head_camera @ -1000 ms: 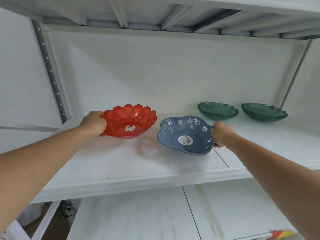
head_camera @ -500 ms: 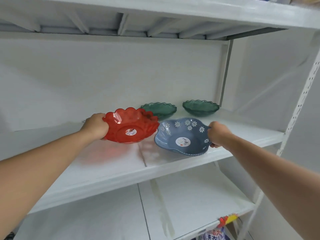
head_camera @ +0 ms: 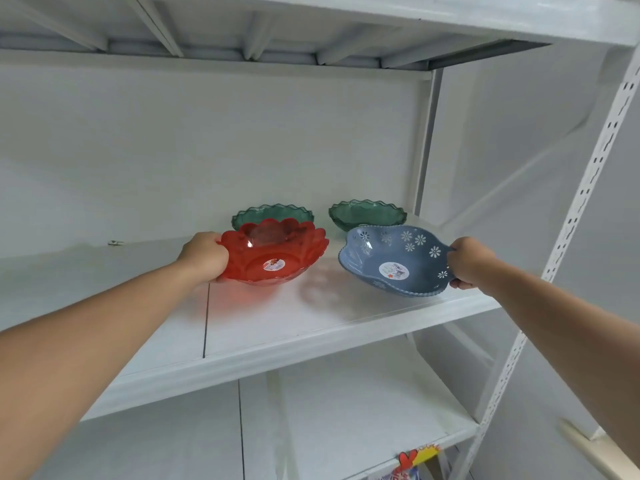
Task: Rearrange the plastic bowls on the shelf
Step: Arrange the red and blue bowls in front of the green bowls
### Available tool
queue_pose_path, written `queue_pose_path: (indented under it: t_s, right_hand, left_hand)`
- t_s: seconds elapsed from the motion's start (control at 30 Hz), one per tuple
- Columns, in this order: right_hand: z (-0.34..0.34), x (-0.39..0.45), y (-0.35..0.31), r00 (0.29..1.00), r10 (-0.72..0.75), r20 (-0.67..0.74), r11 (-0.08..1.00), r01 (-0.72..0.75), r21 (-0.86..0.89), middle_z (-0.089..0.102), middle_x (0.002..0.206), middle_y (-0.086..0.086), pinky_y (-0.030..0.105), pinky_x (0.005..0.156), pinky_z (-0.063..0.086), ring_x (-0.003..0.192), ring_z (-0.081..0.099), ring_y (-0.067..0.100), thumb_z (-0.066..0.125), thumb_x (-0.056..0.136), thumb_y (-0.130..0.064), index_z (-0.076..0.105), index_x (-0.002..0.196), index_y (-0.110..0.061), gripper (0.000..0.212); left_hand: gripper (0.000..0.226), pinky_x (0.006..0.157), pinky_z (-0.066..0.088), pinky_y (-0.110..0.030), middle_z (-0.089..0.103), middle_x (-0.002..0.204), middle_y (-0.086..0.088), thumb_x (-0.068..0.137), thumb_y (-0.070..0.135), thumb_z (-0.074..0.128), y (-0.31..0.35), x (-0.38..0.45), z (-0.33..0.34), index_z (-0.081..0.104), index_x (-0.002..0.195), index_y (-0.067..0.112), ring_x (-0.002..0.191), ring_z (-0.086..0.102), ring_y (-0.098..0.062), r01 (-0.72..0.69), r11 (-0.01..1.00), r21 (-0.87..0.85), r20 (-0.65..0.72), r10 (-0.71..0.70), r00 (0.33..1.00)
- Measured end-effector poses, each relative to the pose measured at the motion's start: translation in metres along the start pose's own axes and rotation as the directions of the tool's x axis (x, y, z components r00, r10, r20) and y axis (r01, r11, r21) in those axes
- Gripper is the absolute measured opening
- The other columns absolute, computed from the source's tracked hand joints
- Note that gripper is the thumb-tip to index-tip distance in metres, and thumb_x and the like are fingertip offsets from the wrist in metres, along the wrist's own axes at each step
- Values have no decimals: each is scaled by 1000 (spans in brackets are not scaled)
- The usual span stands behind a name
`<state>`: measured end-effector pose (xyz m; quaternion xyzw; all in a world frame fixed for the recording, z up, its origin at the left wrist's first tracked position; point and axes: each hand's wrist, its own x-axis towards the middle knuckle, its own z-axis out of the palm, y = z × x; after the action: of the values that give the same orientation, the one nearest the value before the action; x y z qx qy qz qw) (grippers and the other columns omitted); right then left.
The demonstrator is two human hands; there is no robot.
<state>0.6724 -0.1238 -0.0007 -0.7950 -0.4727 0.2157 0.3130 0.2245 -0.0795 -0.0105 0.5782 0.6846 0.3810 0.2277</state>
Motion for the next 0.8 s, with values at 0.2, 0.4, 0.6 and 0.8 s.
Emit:
queue_pose_path:
  t_s: [0.2,0.4,0.6,0.8]
  right_hand:
    - [-2,23,7,1000,17,-4,1000,-17,2,67,100,31,33,53,52,66,62,33,35,100,2,61,119,13,34]
    - [1,53,9,999,0,36,1000,0,-14,59,94,27,26,37,49,63,60,33,36,102,4,62,106,8,26]
    - [4,96,26,990,-59,129,998,60,-9,55,106,27,24,28,46,74,62,40,37,104,2,60,107,4,24]
    - [11,136,48,976,-165,143,986,165,17,61,72,20,35,50,52,53,60,33,42,96,-4,65,87,4,26]
  left_hand:
    - [36,72,68,-55,76,100,-19,92,8,44,-6,15,19,77,108,15,86,77,-42,5,1000,-7,43,-5,999]
    - [36,54,57,-32,75,88,-15,93,5,45,-13,9,44,77,105,15,72,72,-34,48,999,21,-16,-48,999]
    - [35,62,54,-32,75,86,-15,92,3,45,-10,1,62,77,103,10,74,70,-35,109,992,70,-97,-102,990]
    - [51,92,59,-43,75,119,-12,85,18,46,-5,-7,76,74,128,19,109,71,-40,153,988,6,-154,-150,977]
